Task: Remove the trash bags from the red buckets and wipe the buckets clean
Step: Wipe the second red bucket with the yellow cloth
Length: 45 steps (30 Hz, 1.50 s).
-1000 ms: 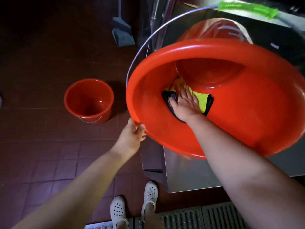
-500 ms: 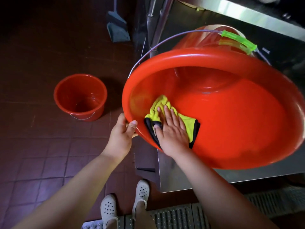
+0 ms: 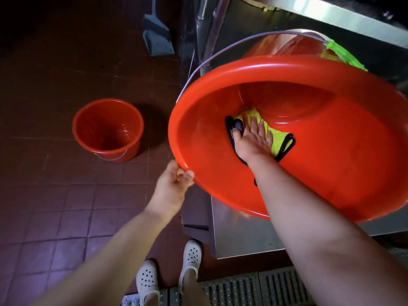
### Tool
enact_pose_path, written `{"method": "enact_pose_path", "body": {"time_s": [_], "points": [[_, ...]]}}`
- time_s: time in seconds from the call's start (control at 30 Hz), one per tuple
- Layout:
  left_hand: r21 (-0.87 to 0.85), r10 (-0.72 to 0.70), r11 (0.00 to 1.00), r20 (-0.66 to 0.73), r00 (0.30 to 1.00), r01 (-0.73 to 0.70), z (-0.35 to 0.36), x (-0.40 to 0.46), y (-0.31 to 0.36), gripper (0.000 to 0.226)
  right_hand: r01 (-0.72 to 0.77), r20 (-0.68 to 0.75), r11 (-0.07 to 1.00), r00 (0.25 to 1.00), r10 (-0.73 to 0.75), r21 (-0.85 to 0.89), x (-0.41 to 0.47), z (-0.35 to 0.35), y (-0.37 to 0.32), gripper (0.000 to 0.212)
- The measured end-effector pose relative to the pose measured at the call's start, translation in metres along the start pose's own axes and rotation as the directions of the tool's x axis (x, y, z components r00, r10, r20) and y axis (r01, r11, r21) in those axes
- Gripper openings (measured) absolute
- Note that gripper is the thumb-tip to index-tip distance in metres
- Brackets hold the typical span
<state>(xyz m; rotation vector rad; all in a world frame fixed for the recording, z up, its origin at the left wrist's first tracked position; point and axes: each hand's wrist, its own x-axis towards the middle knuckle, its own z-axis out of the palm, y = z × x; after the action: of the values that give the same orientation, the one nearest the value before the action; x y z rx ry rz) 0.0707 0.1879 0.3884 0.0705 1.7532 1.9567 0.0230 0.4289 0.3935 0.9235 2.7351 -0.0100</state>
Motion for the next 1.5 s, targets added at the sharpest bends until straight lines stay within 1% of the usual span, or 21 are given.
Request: {"method": "enact_pose_path", "body": {"time_s": [0.07,0.2,0.3,0.37,0.47,0.53,0.6,0.73,0.83,0.93,0.97,1.0,1.07,1.1,1.13,1.17,1.23,1.3,1.33,1.43,1.5], "points": [[-0.062,-0.046,0.997,0.063,0.997,0.05,0.012,-0.008,-0.008,0.028,0.007,-0.002,0.999,1.0,-0.007,0.053,-0.01,0.001,-0.004,0.061],[-0.072,-0.04,0.997,-0.018,0.999,0.039,0.02,-0.01,-0.008,0.023,0.091,-0.054,0.989,0.995,-0.085,0.116,-0.066,0.014,-0.013,0.061],[-0.076,-0.043,0.996,-0.077,0.996,0.037,0.019,-0.011,-0.005,0.022,0.218,-0.109,0.974,0.972,-0.21,0.06,-0.13,0.031,-0.014,0.065],[-0.056,-0.034,0.998,-0.076,0.997,0.03,0.014,-0.011,-0.005,0.023,0.289,-0.097,0.957,0.953,-0.287,0.008,-0.16,0.038,-0.009,0.063],[0.017,0.018,1.0,-0.076,0.997,-0.016,0.005,-0.011,0.003,0.017,0.345,-0.104,0.939,0.934,-0.343,0.002,-0.163,0.038,-0.001,0.063],[0.052,0.087,0.995,-0.089,0.992,-0.083,0.001,-0.008,0.015,0.008,0.332,-0.134,0.943,0.935,-0.329,-0.004,-0.145,0.034,0.0,0.063],[0.124,0.18,0.978,-0.084,0.98,-0.169,-0.005,-0.004,0.029,0.007,0.276,-0.147,0.961,0.95,-0.274,-0.009,-0.119,0.029,0.001,0.065],[0.294,0.393,0.882,-0.03,0.919,-0.367,-0.018,0.004,0.06,0.011,0.149,-0.096,0.988,0.985,-0.146,0.026,-0.054,0.014,0.014,0.066],[0.325,0.453,0.843,0.0,0.891,-0.429,-0.021,0.004,0.08,0.01,0.043,-0.048,0.999,0.998,-0.042,0.023,-0.016,0.004,0.025,0.068],[0.269,0.444,0.865,-0.019,0.896,-0.423,-0.018,0.002,0.081,0.009,0.019,-0.032,0.999,0.999,-0.018,0.037,-0.004,0.003,0.028,0.07],[0.238,0.411,0.887,-0.021,0.911,-0.395,-0.016,0.001,0.074,0.009,0.025,-0.021,0.999,0.999,-0.024,0.044,-0.004,0.003,0.028,0.07],[0.208,0.346,0.918,-0.006,0.938,-0.337,-0.013,-0.001,0.063,0.011,0.032,-0.009,0.998,0.999,-0.031,0.051,-0.005,0.003,0.027,0.07],[0.171,0.159,0.971,0.069,0.985,-0.168,-0.006,-0.008,0.037,0.018,0.042,0.001,0.997,0.999,-0.042,0.071,-0.01,0.003,0.024,0.07],[0.141,0.072,0.986,0.111,0.991,-0.087,-0.004,-0.012,0.026,0.022,0.046,0.003,0.995,0.999,-0.047,0.086,-0.016,0.004,0.021,0.069],[0.102,0.022,0.994,0.134,0.991,-0.036,-0.002,-0.014,0.017,0.026,0.055,0.001,0.994,0.998,-0.056,0.098,-0.023,0.004,0.017,0.069],[0.062,0.01,0.998,0.134,0.991,-0.019,-0.001,-0.015,0.011,0.028,0.073,-0.006,0.992,0.997,-0.073,0.107,-0.034,0.006,0.012,0.07],[0.031,0.027,0.999,0.074,0.997,-0.03,0.0,-0.013,0.008,0.023,0.141,-0.038,0.982,0.99,-0.137,0.128,-0.066,0.013,0.001,0.072],[0.083,0.06,0.995,-0.004,0.998,-0.059,0.001,-0.011,0.007,0.017,0.234,-0.089,0.96,0.971,-0.222,0.154,-0.108,0.023,-0.01,0.073],[0.123,0.083,0.989,-0.03,0.996,-0.078,0.0,-0.009,0.008,0.018,0.275,-0.112,0.948,0.959,-0.259,0.158,-0.129,0.028,-0.015,0.073],[0.184,0.159,0.971,-0.03,0.987,-0.151,-0.001,-0.01,0.013,0.027,0.348,-0.159,0.923,0.933,-0.323,0.165,-0.168,0.039,-0.022,0.073],[0.203,0.182,0.964,-0.023,0.983,-0.174,-0.005,-0.009,0.019,0.026,0.387,-0.182,0.907,0.916,-0.358,0.166,-0.167,0.041,-0.017,0.072]]}}
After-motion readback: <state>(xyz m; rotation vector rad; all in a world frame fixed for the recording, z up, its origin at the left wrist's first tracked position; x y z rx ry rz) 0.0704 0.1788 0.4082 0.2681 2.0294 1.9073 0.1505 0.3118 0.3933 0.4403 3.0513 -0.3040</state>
